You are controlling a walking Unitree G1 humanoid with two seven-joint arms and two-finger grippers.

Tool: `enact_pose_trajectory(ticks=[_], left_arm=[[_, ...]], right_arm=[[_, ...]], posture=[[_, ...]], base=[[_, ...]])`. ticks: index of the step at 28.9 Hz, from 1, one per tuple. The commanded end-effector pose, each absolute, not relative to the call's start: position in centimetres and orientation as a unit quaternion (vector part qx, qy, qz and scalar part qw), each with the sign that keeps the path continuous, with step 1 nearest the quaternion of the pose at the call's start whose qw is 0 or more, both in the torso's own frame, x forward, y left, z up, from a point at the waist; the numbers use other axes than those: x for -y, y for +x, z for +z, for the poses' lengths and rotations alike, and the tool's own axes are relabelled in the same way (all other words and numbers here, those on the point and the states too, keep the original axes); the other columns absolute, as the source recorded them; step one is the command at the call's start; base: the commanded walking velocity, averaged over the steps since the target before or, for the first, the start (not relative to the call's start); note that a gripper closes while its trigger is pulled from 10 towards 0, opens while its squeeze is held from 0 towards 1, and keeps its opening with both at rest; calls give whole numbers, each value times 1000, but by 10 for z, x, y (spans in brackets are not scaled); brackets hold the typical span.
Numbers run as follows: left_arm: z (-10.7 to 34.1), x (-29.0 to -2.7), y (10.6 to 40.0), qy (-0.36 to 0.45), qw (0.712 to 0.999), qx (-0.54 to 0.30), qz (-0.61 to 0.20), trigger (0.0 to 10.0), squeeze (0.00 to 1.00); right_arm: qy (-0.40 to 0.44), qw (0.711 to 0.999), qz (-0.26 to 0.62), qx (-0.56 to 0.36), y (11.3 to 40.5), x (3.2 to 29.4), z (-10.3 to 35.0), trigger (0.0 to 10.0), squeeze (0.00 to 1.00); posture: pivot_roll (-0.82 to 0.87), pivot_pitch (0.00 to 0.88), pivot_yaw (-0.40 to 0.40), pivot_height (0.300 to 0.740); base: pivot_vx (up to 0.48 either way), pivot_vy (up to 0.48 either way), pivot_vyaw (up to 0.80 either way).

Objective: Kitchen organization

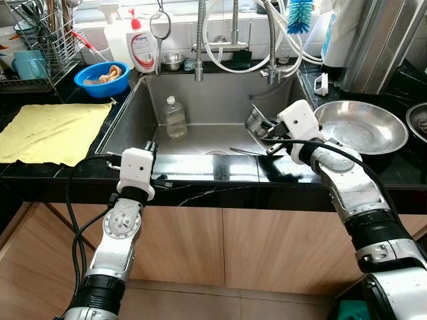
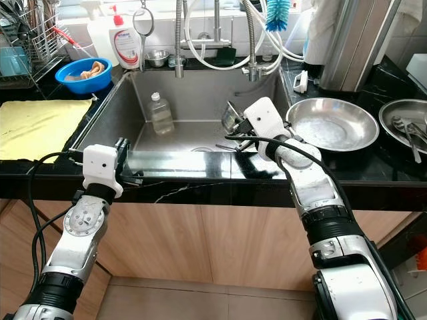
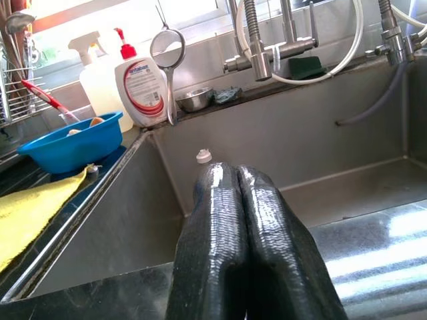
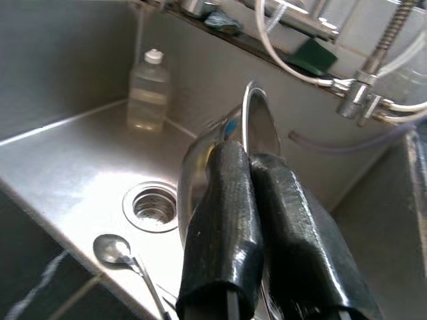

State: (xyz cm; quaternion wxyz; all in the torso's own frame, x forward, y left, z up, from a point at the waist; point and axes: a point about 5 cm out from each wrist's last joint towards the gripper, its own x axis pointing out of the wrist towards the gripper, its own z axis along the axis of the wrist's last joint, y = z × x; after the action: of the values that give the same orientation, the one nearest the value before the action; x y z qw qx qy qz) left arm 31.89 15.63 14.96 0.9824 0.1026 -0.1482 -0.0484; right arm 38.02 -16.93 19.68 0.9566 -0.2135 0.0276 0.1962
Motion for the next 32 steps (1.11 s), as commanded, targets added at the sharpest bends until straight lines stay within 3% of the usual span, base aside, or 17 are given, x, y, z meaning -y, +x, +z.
enact_pose_trajectory(ticks=[1,24,25,26,28,32], left_arm=[[153,-157,318,107,982,152,-45,10000,0],[154,-153,320,108,980,156,-58,10000,0],[154,-153,320,108,980,156,-58,10000,0],[153,-153,320,108,980,156,-58,10000,0],[153,-152,320,108,980,155,-58,10000,0],[152,-151,320,106,981,154,-59,10000,0]], right_arm=[[-207,962,180,-16,384,170,207,10000,0],[-218,964,146,-33,385,179,198,10000,31],[-218,964,146,-32,385,179,198,10000,792],[-218,964,147,-32,385,178,198,10000,863],[-217,965,146,-30,385,178,199,10000,902],[-218,965,144,-28,385,179,201,10000,863]], posture=[[-200,0,55,731],[-207,0,63,731],[-207,0,63,731],[-207,0,63,731],[-214,0,62,731],[-217,0,61,731]], base=[[0,0,0],[0,0,0],[0,0,0],[0,0,0],[0,0,0],[0,0,0]])
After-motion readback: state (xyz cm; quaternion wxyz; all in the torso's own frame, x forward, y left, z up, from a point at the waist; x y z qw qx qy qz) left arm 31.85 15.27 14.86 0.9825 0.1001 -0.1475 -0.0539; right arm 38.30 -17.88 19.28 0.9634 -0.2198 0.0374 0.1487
